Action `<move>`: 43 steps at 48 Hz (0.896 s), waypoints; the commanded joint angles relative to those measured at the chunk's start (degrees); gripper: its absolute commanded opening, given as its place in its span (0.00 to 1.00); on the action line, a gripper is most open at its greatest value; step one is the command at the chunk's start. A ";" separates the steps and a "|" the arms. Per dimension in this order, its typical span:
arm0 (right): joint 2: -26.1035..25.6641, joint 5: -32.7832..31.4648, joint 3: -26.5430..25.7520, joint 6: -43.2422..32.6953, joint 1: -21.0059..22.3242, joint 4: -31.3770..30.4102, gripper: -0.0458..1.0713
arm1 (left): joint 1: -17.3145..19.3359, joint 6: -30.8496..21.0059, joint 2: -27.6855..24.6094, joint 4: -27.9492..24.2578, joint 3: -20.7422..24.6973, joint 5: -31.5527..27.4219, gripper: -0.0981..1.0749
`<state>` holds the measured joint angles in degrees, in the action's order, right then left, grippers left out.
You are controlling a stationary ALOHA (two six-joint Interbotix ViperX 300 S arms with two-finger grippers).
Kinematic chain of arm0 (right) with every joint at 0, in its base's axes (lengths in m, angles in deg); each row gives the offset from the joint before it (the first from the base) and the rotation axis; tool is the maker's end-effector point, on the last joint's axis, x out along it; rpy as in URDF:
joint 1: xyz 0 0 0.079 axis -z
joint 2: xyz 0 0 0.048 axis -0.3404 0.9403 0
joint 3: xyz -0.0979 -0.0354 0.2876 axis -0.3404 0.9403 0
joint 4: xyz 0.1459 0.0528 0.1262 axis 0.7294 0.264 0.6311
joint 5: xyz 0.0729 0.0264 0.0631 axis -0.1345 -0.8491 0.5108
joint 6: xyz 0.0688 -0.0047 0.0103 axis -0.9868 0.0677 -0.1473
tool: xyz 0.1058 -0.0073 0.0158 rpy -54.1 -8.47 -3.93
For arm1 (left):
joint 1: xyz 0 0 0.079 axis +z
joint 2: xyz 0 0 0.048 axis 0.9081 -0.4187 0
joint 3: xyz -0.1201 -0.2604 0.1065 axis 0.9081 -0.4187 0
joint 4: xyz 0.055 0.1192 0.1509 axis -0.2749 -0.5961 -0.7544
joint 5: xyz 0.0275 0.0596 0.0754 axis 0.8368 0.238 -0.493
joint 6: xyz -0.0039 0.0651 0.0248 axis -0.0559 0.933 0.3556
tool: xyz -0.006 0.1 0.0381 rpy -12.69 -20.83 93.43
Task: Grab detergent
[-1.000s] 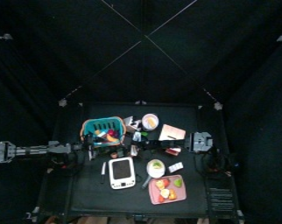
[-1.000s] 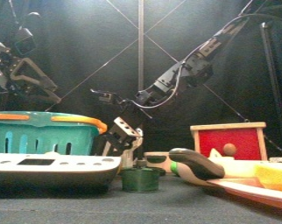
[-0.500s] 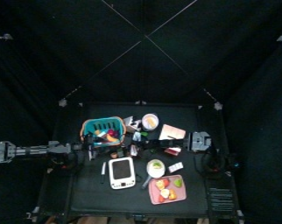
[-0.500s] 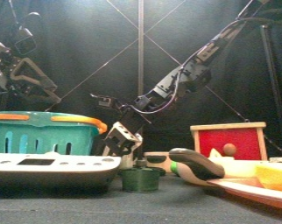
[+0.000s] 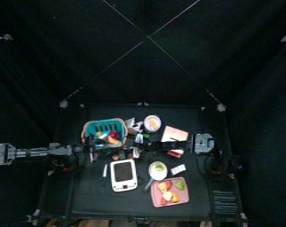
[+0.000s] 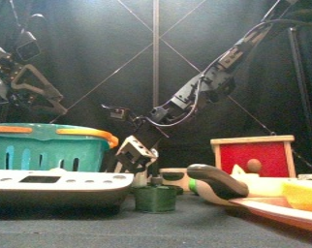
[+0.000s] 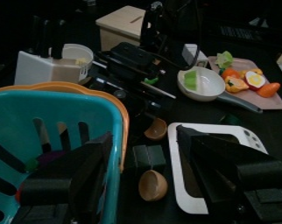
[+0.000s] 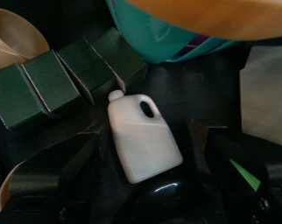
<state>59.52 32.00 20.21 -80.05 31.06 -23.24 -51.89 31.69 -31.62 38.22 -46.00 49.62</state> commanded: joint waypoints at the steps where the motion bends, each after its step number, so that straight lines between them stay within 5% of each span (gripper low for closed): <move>1: -2.11 -0.44 -0.18 0.09 0.09 0.09 0.96 | 0.09 0.00 -0.18 0.00 0.62 0.26 0.89; 18: -3.16 -2.46 0.26 0.09 0.09 1.49 0.73 | 0.18 0.00 -0.09 0.00 0.62 0.26 0.89; 43: -12.22 -4.75 4.57 0.09 -0.35 4.92 0.72 | 0.18 0.00 -0.09 0.00 0.70 0.26 0.89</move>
<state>50.38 27.25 25.40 -79.87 30.89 -18.49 -51.80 31.69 -31.62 38.22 -46.00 49.62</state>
